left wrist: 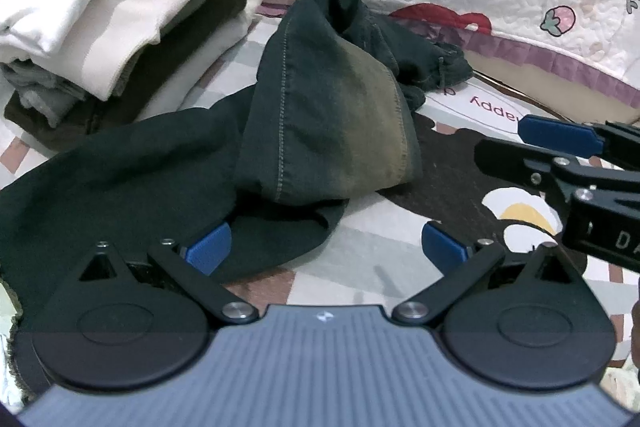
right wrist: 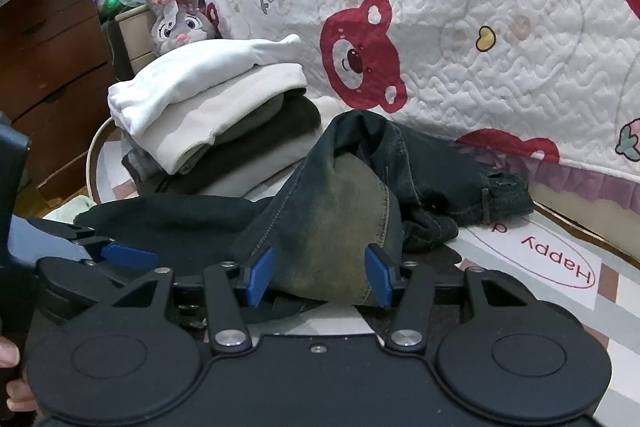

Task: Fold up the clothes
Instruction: 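Approach the crumpled dark jeans with both grippers open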

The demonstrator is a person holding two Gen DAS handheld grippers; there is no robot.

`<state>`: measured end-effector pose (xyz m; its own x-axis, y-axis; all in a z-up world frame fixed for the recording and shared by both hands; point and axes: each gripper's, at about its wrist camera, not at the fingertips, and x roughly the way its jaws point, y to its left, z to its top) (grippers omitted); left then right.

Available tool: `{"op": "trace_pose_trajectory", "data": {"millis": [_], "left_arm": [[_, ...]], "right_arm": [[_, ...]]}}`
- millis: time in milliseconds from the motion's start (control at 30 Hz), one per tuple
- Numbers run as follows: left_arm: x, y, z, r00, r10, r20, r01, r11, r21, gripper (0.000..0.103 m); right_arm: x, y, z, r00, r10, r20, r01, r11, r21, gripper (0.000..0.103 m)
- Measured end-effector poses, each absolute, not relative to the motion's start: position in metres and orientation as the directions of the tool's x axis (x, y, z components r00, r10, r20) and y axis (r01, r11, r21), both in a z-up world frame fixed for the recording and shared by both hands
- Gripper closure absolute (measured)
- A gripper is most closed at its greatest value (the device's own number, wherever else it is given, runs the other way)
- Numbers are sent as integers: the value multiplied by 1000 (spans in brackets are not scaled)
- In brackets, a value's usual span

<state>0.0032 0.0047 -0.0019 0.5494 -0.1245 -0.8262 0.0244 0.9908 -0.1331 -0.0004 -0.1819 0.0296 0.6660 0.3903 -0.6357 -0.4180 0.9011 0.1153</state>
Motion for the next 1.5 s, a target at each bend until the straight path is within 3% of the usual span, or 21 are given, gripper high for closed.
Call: {"op": "trace_pose_trajectory", "data": {"millis": [333, 700, 1067, 1500], "left_arm": [[2, 0, -9, 579, -108, -808, 1, 991, -132, 0], [-7, -12, -12, 572, -123, -811, -49, 982, -184, 0], [-7, -19, -14, 564, -112, -818, -72, 980, -184, 0], [-17, -83, -17, 556, -89, -827, -95, 981, -169, 0]], "right_arm": [[1, -186, 26, 667, 394, -633, -411, 903, 129, 43], [8, -202, 25, 704, 324, -632, -290, 943, 161, 42], [8, -199, 25, 690, 344, -637, -311, 935, 169, 41], [6, -195, 25, 679, 357, -642, -330, 929, 167, 40]]}}
